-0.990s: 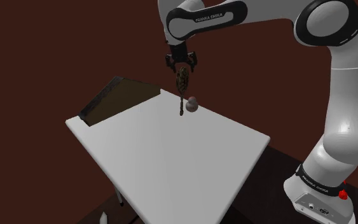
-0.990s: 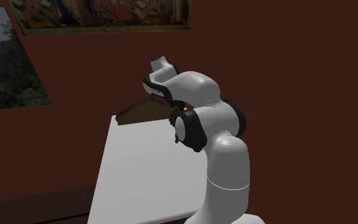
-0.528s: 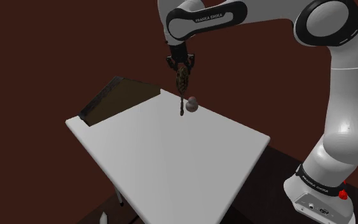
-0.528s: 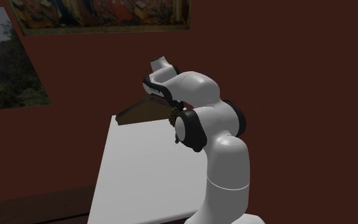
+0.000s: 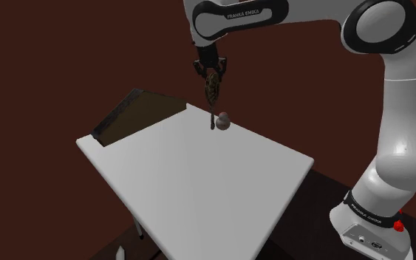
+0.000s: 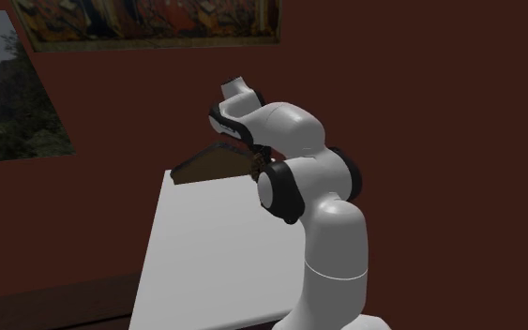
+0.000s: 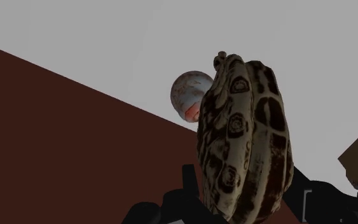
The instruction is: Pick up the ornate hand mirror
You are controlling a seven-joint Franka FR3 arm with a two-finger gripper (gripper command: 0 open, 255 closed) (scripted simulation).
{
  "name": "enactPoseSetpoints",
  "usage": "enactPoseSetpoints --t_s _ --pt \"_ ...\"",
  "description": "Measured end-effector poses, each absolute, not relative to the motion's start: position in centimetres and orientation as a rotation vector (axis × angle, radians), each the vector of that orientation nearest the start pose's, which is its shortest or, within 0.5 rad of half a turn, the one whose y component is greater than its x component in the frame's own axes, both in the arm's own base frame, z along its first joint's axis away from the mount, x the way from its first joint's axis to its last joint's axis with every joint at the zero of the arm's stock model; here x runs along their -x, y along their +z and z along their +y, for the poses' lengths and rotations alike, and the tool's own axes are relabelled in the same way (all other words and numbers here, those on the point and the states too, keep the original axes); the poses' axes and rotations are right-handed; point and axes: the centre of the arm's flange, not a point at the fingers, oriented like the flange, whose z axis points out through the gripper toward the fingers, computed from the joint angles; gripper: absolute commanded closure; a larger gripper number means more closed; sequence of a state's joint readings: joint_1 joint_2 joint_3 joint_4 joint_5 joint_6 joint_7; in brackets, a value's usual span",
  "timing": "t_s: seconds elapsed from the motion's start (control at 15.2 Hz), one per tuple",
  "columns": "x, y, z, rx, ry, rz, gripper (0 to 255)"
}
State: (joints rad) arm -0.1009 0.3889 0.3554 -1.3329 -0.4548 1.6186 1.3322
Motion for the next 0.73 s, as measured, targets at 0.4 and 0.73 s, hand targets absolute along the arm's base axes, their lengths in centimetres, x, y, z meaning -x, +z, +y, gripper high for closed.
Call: enactPoseSetpoints --t_s 0.4,0.73 --pt "-66.3 55.0 8.2 2.945 -0.295 1.719 255" --pt "-66.2 57.5 8.2 2.945 -0.295 1.719 255"
